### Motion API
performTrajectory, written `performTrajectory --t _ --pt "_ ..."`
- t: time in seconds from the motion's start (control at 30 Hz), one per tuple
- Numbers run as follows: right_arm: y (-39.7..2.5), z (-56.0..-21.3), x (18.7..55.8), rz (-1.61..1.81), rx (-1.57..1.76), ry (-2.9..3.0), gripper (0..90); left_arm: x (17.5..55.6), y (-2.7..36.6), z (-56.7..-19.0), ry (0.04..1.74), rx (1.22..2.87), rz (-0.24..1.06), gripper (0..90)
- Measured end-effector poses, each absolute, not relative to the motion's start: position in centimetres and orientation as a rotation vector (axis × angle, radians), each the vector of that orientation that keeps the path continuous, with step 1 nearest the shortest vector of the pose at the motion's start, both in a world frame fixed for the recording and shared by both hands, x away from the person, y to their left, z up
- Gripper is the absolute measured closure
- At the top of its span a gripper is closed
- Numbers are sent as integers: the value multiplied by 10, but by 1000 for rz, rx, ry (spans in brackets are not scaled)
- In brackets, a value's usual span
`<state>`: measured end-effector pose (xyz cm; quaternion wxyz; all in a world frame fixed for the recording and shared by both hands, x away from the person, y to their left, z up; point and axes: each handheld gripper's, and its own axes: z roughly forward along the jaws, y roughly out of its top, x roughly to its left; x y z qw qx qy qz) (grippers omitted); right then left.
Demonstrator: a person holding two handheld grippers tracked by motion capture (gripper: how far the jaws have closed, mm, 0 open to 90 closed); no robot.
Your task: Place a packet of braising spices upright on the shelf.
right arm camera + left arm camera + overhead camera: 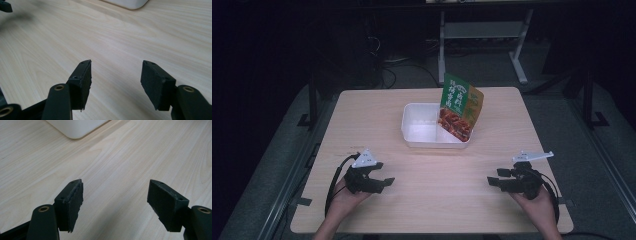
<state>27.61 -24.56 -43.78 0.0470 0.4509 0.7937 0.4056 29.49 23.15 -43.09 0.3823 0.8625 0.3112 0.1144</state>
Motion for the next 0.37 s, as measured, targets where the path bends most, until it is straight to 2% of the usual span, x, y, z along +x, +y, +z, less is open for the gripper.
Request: performTrajectory --t 0.37 --pt "-240 -453 257 1226 1340 2444 354 294 229 -432 778 2223 294 281"
